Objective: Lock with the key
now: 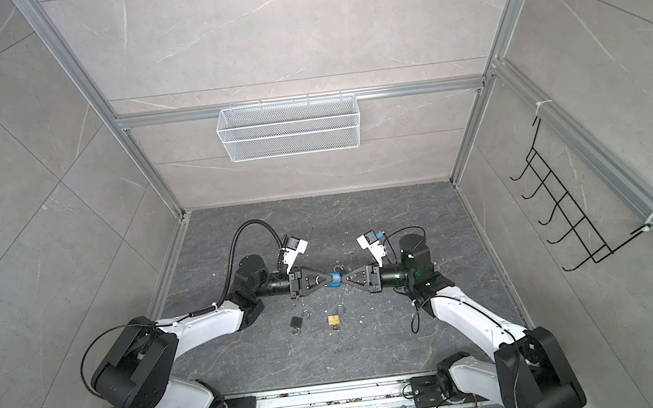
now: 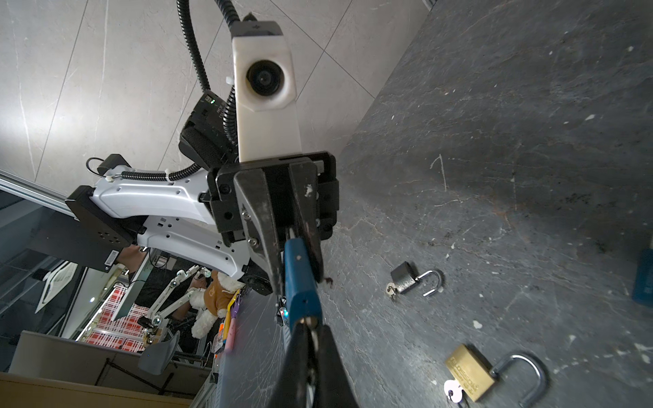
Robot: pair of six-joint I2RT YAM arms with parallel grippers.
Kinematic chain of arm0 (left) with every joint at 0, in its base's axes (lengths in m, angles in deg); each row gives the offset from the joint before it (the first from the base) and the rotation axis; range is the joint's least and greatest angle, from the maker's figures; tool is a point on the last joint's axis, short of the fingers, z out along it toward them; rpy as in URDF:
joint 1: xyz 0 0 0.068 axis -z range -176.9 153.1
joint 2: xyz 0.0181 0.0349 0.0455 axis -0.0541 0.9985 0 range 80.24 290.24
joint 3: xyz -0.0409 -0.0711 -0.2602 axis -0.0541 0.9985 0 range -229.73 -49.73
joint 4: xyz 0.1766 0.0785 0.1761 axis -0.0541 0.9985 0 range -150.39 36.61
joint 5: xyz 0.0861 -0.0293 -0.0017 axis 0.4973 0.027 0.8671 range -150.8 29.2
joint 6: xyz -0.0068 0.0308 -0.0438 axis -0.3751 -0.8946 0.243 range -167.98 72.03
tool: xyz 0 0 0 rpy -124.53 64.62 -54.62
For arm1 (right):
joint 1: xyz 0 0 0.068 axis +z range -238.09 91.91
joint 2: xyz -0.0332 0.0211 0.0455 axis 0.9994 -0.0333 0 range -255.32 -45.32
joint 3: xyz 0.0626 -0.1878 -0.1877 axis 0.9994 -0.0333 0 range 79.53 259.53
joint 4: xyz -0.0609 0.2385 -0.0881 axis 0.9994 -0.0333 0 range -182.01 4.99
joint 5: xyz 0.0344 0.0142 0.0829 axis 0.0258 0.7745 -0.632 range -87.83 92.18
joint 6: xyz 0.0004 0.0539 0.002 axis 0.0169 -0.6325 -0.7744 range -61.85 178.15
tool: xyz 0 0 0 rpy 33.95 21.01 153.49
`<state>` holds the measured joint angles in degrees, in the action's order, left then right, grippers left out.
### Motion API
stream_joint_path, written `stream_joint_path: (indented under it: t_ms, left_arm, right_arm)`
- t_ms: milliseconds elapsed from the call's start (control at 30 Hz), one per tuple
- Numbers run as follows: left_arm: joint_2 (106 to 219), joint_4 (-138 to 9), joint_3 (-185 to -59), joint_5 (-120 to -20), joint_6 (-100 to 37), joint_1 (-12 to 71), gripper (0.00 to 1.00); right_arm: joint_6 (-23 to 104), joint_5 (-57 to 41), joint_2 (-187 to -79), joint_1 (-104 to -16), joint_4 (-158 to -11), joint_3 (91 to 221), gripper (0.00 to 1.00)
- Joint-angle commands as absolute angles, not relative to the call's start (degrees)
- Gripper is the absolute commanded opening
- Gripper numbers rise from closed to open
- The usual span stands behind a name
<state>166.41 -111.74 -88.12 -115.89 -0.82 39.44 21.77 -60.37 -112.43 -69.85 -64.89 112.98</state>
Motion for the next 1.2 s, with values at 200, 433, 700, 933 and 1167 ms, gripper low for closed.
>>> stream_joint_path:
  t_ms: [200, 433, 700, 933, 1167]
  left_arm:
    - [164.2, -112.4, -89.4, -115.2, -5.2, 42.5, 0.27]
    - [164.3, -111.3, -90.2, -114.9, -6.0, 43.4, 0.19]
    - [161.0, -106.4, -88.9, -111.2, -9.7, 43.1, 0.37]
    - [160.4, -105.7, -89.5, -111.1, -9.9, 42.7, 0.39]
    - [162.9, -109.9, -89.9, -111.9, -6.7, 42.7, 0.37]
  right_arm:
    - [17.7, -55.7, -110.7, -69.8, -57.0, 112.3, 0.0]
    - [16.6, -56.5, -111.5, -69.4, -54.2, 110.9, 0.0]
    - [20.9, -58.1, -107.9, -69.4, -61.1, 111.2, 0.0]
    - [22.5, -58.9, -106.0, -69.3, -63.8, 111.0, 0.0]
    - [22.3, -59.5, -105.8, -68.8, -63.3, 110.7, 0.0]
